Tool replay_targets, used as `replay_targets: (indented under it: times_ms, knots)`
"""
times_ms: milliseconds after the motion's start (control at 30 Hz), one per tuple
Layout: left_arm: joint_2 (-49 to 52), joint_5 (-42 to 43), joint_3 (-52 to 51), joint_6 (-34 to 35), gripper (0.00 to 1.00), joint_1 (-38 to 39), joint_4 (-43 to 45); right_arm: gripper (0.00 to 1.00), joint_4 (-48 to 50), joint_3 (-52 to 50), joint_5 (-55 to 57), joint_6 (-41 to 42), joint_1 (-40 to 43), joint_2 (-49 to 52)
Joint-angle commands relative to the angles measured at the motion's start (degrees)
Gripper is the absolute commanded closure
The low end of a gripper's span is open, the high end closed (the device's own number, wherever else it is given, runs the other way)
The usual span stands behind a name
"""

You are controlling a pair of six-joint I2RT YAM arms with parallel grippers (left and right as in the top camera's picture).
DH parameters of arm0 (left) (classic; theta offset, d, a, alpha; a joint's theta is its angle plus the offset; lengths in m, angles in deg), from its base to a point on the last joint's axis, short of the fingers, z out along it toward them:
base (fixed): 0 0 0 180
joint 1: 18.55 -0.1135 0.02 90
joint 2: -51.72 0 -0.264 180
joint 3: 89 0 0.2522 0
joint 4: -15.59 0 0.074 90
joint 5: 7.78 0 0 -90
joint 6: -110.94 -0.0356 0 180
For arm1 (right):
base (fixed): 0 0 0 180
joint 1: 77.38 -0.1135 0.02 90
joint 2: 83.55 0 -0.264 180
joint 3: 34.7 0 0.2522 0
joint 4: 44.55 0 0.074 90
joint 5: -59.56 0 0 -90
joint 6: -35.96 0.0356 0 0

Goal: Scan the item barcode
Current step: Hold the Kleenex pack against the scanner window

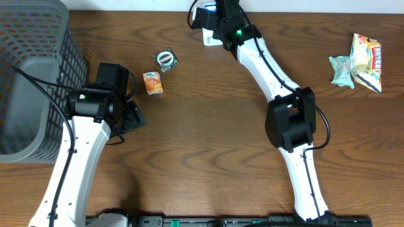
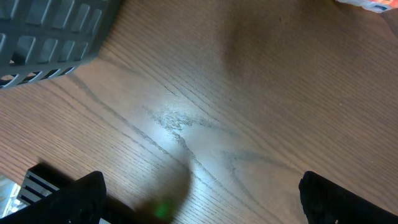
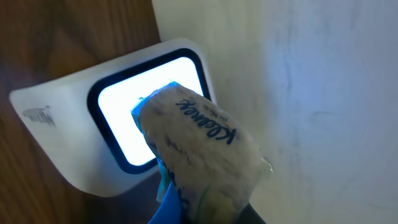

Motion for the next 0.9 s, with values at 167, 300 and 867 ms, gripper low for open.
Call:
replay_targets:
  times_ms: [167,300,867]
  knots:
    - [0.1,-0.5,-0.2,0.3,0.02,-0.2,-0.2,0.99,3.3,0.2,3.4,-2.4,-0.4,1.2]
    - [0.1,-0.5,-0.2,0.3,0.02,-0.2,-0.2,0.99,5.7,0.2,5.7,-2.4,-1.0,2.5]
    - [0.1,-0.5,-0.2,0.3,0.02,-0.2,-0.2,0.99,7.2,0.2,8.6,0.8,-1.4,2.9]
